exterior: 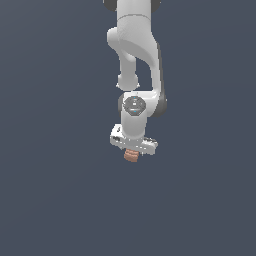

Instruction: Pick up the object and move it to a goal position.

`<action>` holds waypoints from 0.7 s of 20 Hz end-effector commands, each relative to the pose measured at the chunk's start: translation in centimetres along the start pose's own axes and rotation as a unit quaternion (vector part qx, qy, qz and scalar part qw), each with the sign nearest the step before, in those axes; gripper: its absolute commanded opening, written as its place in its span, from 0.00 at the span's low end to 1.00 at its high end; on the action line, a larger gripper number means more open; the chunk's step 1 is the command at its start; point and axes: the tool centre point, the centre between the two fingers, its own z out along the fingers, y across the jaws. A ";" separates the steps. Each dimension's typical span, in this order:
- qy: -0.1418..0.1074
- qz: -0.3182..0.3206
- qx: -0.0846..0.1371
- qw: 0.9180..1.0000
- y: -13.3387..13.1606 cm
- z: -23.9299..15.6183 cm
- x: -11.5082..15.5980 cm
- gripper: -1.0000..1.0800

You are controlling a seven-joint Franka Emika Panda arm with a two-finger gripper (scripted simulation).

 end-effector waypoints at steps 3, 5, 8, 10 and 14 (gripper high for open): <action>0.000 0.001 0.000 1.000 0.0 1.6 0.0 0.96; 0.000 0.001 0.000 1.000 0.0 1.8 0.1 0.96; 0.000 0.001 0.000 1.000 0.0 1.8 0.1 0.00; 0.000 0.001 0.000 1.000 0.0 1.8 0.1 0.00; 0.000 0.001 0.000 1.000 0.0 1.8 0.1 0.00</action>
